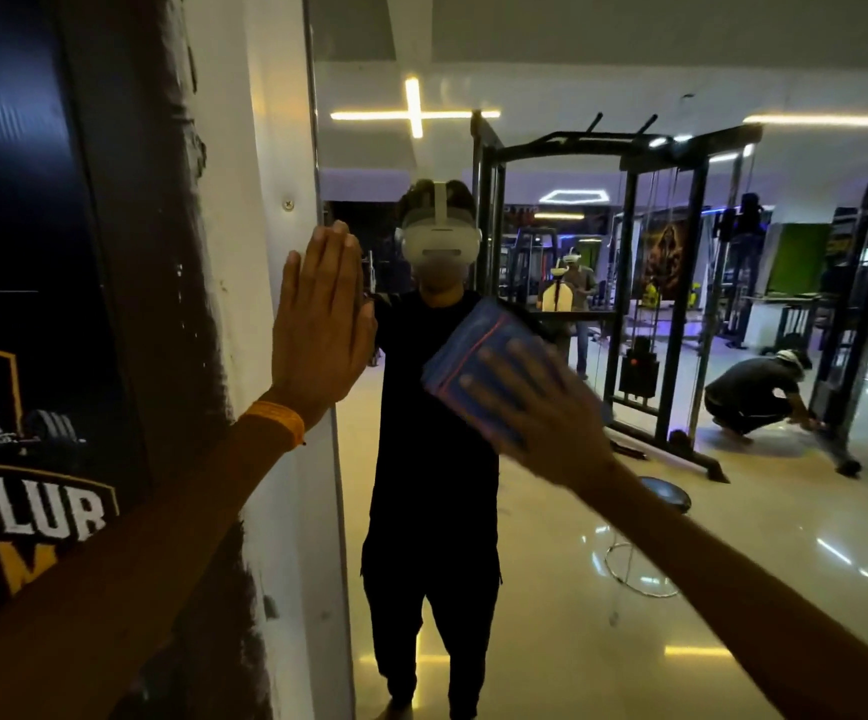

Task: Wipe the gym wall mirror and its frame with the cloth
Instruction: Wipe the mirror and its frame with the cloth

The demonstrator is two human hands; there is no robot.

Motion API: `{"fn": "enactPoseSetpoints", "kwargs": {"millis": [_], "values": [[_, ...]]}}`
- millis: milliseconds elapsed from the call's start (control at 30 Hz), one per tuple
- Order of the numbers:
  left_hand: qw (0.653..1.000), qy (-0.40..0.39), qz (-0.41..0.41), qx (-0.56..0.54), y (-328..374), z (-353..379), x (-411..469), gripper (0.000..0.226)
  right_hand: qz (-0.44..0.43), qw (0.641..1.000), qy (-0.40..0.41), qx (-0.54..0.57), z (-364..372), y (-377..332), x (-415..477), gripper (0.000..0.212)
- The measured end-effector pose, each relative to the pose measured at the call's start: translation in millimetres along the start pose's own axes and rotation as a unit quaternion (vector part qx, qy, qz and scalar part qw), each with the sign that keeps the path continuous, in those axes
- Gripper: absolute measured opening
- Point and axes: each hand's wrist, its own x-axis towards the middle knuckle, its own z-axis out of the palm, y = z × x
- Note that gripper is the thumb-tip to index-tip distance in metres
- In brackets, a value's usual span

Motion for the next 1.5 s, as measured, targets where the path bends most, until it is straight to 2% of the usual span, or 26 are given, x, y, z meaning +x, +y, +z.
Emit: {"fn": "enactPoseSetpoints", "kwargs": {"millis": [100, 167, 200, 267, 333, 400, 433, 467, 533, 600, 667, 700, 733, 800, 867, 900, 967, 1033, 1100, 1167, 1233, 1300, 1333, 1400, 1433, 1500], "values": [[1.000, -0.009, -0.010, -0.012, 0.6, -0.7, -4.8, 0.063, 0.193, 0.979, 0.064, -0.017, -22.3, 65.9, 6.6, 0.064], [1.000, -0.007, -0.017, -0.017, 8.9, -0.3, -4.6, 0.062, 0.331, 0.938, 0.102, -0.009, -31.2, 73.0, 9.6, 0.062], [1.000, -0.004, -0.014, -0.021, 15.2, 0.6, -2.8, 0.062, 0.364, 0.925, 0.113, -0.003, -28.6, 59.2, 8.3, 0.062], [1.000, 0.000, 0.002, -0.024, 31.6, 4.4, 2.4, 0.062, 0.314, 0.945, 0.092, 0.026, -13.9, 11.9, -3.5, 0.062], [0.999, -0.003, 0.024, -0.022, 46.8, 10.9, 3.5, 0.060, 0.152, 0.987, 0.023, 0.051, -1.5, -23.6, -26.2, 0.063], [0.999, -0.009, 0.037, -0.020, 57.6, 18.0, 1.5, 0.060, 0.040, 0.998, -0.012, 0.046, -2.3, -10.3, -40.2, 0.064], [0.999, -0.012, 0.036, -0.020, 61.5, 21.4, 0.4, 0.059, 0.032, 0.999, -0.010, 0.037, -7.1, 8.8, -41.3, 0.062], [0.999, -0.014, 0.031, -0.024, 65.0, 24.0, -0.9, 0.059, 0.055, 0.998, 0.003, 0.025, -12.3, 30.5, -41.9, 0.060], [0.999, -0.016, 0.023, -0.041, 71.6, 28.1, -3.6, 0.060, 0.182, 0.982, 0.043, -0.004, -26.5, 81.0, -43.8, 0.059], [0.998, -0.018, 0.028, -0.046, 81.1, 31.5, -3.9, 0.061, 0.335, 0.939, 0.074, -0.017, -37.7, 114.3, -44.7, 0.064], [0.998, -0.026, 0.039, -0.048, 91.7, 36.5, -2.5, 0.061, 0.416, 0.903, 0.106, -0.006, -35.2, 97.9, -43.1, 0.063], [0.998, -0.030, 0.039, -0.049, 97.4, 39.6, -1.2, 0.061, 0.408, 0.907, 0.104, 0.013, -28.8, 76.7, -45.2, 0.062], [0.998, -0.034, 0.039, -0.046, 103.1, 42.7, 0.1, 0.061, 0.360, 0.928, 0.087, 0.038, -22.7, 53.0, -50.3, 0.061], [0.998, -0.041, 0.038, -0.033, 111.8, 48.7, 0.8, 0.061, 0.192, 0.979, 0.015, 0.063, -15.6, 27.2, -72.4, 0.062], [0.998, -0.040, 0.036, -0.022, 115.8, 53.9, -1.5, 0.062, 0.089, 0.995, -0.004, 0.050, -21.6, 52.5, -87.7, 0.061], [0.999, -0.037, 0.034, -0.020, 116.6, 56.1, -2.5, 0.062, 0.097, 0.994, 0.009, 0.040, -26.4, 73.6, -89.2, 0.061], [0.999, -0.029, 0.030, -0.022, 117.5, 59.0, -5.0, 0.063, 0.191, 0.981, 0.033, 0.004, -37.0, 120.9, -90.1, 0.063], [0.999, -0.019, 0.027, -0.017, 118.8, 61.0, -6.0, 0.063, 0.334, 0.939, 0.070, -0.034, -45.6, 151.2, -87.2, 0.065], [1.000, -0.008, 0.021, -0.019, 122.4, 62.5, -6.1, 0.063, 0.417, 0.903, 0.102, -0.017, -42.6, 136.1, -84.0, 0.067], [1.000, 0.001, 0.014, -0.026, 129.4, 64.0, -7.6, 0.063, 0.371, 0.924, 0.086, 0.024, -28.5, 89.4, -93.2, 0.067], [0.999, -0.007, 0.022, -0.027, 139.4, 65.9, -16.0, 0.063, 0.227, 0.972, 0.017, 0.062, -14.8, 45.5, -120.4, 0.071], [0.999, -0.025, 0.035, -0.033, 150.5, 69.3, -30.7, 0.063, 0.120, 0.991, -0.015, 0.061, -12.8, 51.3, -146.8, 0.070], [0.998, -0.032, 0.035, -0.038, 155.3, 70.6, -37.8, 0.063, 0.111, 0.993, -0.005, 0.050, -16.2, 67.8, -152.4, 0.069], [0.998, -0.044, 0.028, -0.044, 160.9, 73.6, -50.9, 0.063, 0.165, 0.986, 0.014, 0.013, -27.2, 105.0, -159.9, 0.069], [0.998, -0.047, 0.024, -0.044, 162.0, 75.2, -56.9, 0.063, 0.228, 0.973, 0.026, -0.007, -32.9, 121.9, -161.0, 0.069], [0.997, -0.056, 0.021, -0.040, 161.4, 78.1, -67.4, 0.063, 0.380, 0.923, 0.064, -0.010, -37.0, 124.8, -160.2, 0.067]]}}
